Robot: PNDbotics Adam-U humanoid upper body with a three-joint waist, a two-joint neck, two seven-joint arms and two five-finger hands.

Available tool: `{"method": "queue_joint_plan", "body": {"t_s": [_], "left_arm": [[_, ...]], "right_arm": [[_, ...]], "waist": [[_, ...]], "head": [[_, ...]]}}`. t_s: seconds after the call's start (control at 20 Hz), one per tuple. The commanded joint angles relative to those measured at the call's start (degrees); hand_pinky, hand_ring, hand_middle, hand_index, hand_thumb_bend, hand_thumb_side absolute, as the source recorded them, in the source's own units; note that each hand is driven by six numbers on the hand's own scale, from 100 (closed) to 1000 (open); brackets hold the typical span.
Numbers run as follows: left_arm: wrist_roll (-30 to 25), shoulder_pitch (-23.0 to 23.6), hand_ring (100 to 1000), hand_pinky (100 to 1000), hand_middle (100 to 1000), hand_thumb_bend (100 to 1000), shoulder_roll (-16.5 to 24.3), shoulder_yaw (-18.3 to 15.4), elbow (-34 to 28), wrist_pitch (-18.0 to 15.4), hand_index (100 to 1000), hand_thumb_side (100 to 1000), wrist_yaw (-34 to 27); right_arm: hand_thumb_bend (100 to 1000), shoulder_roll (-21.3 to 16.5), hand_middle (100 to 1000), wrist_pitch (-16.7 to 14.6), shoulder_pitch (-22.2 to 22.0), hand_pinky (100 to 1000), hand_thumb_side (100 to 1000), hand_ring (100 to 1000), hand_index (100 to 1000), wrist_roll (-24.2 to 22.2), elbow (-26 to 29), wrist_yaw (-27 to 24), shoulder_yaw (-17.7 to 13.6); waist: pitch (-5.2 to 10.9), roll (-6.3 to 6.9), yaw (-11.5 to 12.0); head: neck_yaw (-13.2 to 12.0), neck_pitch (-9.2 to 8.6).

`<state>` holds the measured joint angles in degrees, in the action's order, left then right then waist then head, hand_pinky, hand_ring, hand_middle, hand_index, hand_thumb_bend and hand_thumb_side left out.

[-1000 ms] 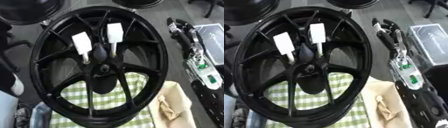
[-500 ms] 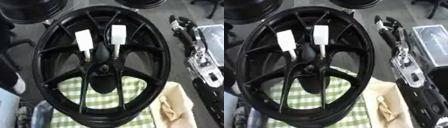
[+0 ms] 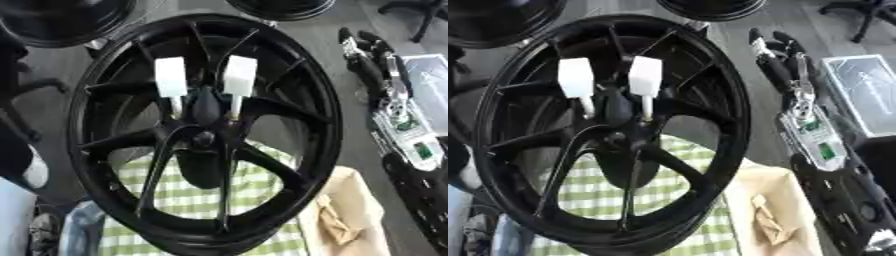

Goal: Pull the pin out of the wheel hub.

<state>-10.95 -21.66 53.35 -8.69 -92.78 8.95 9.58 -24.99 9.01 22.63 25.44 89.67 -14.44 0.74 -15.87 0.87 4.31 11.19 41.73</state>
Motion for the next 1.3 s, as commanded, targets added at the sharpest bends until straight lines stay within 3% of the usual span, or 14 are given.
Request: {"method": "queue_joint_plan", "body": {"t_s": [0.05,0.1,0.25,0.35,0.6,0.85,0.95,1.05,1.15,1.3], "left_arm": [[0.17,-0.36,814,869,731,291,1.52,-1.5,0.48,-0.32,726,100,-0.27],[0.16,-0.07,871,901,800,610,1.28,-1.73,0.83,-0.2,887,507,-0.12],[0.44,2.96,878,908,818,653,-0.22,-3.56,4.22,1.3,911,610,0.83],[0.43,3.66,878,908,819,671,-0.46,-3.72,5.56,0.44,914,646,0.53],[1.46,3.83,869,901,804,561,-0.72,-3.91,6.33,-0.75,893,657,-0.37],[5.55,3.5,836,870,769,355,-1.52,-4.95,5.14,-0.34,864,688,-4.12],[7.69,3.08,827,861,763,290,-2.37,-5.95,4.1,-0.06,848,751,-6.24],[9.74,2.7,828,856,768,189,-3.84,-6.89,2.6,-0.22,840,879,-8.29],[11.69,2.76,830,855,776,168,-6.03,-7.44,0.54,-0.81,845,944,-10.24],[14.5,3.48,825,851,772,205,-9.19,-7.39,-2.43,-1.82,841,897,-13.05]], "right_arm": [[375,-1.52,740,-0.07,0.63,793,519,758,863,0.17,1.37,-0.34,-0.57],[373,-1.59,740,-0.1,0.58,793,519,757,863,0.28,1.36,-0.33,-0.74],[372,-1.7,739,-0.15,0.41,793,520,756,863,0.6,1.4,-0.43,-1.03],[371,-1.64,739,-0.14,0.53,793,520,756,863,0.6,1.42,-0.48,-0.99],[370,-1.51,739,-0.11,0.75,793,520,755,863,0.47,1.39,-0.47,-0.87],[366,-1.53,739,-0.11,0.87,793,521,755,863,0.48,1.38,-0.46,-0.89],[378,-1.53,739,-0.12,0.94,792,515,755,863,0.5,1.42,-0.48,-0.91],[386,-1.49,738,-0.17,1.07,792,509,755,863,0.53,1.49,-0.53,-0.92],[386,-1.42,738,-0.26,1.28,792,507,755,863,0.59,1.61,-0.59,-0.92],[385,-1.34,738,-0.37,1.58,792,505,755,863,0.62,1.81,-0.69,-0.87]], "waist": [[1.06,0.16,0.04],[0.93,0.06,0.22],[0.89,-0.07,0.02],[0.89,-0.09,-0.13],[0.85,-0.07,-0.15],[0.88,-0.14,-0.07],[0.92,-0.21,-0.01],[0.95,-0.31,0.0],[0.94,-0.43,-0.07],[0.87,-0.62,-0.21]], "head": [[0.17,-0.61],[0.53,-0.75],[0.77,-0.79],[0.66,-0.81],[0.71,-0.8],[0.73,-0.67],[0.7,-0.59],[0.58,-0.58],[0.47,-0.6],[0.31,-0.68]]}}
